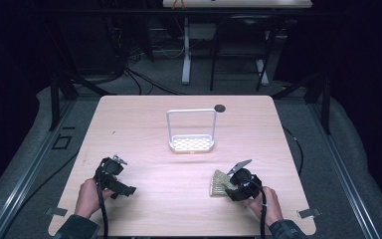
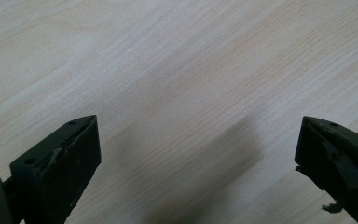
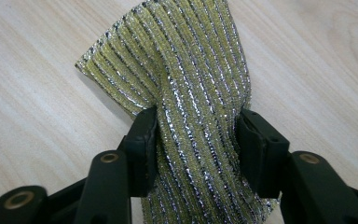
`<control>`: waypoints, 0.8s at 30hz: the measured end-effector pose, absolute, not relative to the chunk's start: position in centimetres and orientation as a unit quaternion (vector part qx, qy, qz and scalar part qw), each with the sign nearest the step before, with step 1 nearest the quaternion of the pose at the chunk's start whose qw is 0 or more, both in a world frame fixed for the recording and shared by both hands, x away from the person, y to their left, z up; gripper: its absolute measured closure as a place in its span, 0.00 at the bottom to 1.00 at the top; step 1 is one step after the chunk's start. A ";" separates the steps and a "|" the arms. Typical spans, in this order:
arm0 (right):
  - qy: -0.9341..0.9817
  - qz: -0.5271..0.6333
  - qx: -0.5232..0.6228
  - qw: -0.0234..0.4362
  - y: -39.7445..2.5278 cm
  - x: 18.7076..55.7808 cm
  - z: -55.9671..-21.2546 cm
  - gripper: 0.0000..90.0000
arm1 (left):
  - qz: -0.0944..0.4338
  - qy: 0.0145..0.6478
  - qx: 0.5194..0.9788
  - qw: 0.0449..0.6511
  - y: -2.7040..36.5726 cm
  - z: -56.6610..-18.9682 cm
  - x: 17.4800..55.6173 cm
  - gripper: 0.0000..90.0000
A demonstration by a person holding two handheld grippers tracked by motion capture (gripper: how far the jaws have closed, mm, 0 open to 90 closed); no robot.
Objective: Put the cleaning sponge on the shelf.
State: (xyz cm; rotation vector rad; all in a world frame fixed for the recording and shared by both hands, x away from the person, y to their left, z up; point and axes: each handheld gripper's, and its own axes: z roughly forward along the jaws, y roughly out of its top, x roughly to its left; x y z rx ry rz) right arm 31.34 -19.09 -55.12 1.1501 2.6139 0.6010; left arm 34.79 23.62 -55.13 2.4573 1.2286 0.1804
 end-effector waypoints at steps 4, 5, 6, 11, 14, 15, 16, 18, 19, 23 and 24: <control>0.889 0.205 0.392 0.118 -19.2 31.4 -55.1 0.62 | 0.064 0.438 0.876 0.193 23.6 -55.1 34.8 0.00; 0.888 0.206 0.392 0.120 -19.2 31.4 -55.0 0.63 | 0.065 0.438 0.876 0.193 23.6 -55.1 34.8 0.00; 0.888 0.205 0.393 0.121 -19.2 31.3 -55.0 0.64 | 0.065 0.438 0.876 0.193 23.6 -55.1 34.8 0.00; 0.887 0.207 0.392 0.130 -19.3 31.3 -54.7 0.65 | 0.066 0.439 0.875 0.194 23.7 -55.1 34.8 0.00; 0.885 0.211 0.393 0.133 -19.4 31.2 -54.3 0.65 | 0.066 0.439 0.874 0.195 23.7 -55.1 34.8 0.00; 0.885 0.214 0.391 0.135 -19.3 31.2 -54.2 0.65 | 0.066 0.439 0.874 0.195 23.7 -55.1 34.8 0.00; 0.885 0.214 0.389 0.136 -19.4 31.2 -54.1 0.65 | 0.066 0.440 0.874 0.195 23.7 -55.1 34.8 0.00; 0.885 0.216 0.390 0.137 -19.4 31.1 -54.0 0.65 | 0.067 0.440 0.874 0.195 23.7 -55.1 34.8 0.00; 0.885 0.217 0.389 0.138 -19.4 31.1 -53.9 0.64 | 0.067 0.440 0.874 0.195 23.7 -55.1 34.8 0.00; 0.882 0.222 0.392 0.137 -19.4 31.0 -53.6 0.64 | 0.066 0.438 0.876 0.194 23.7 -55.1 34.8 0.00; 0.881 0.225 0.392 0.138 -19.4 31.0 -53.5 0.64 | 0.066 0.437 0.876 0.193 23.7 -55.1 34.8 0.00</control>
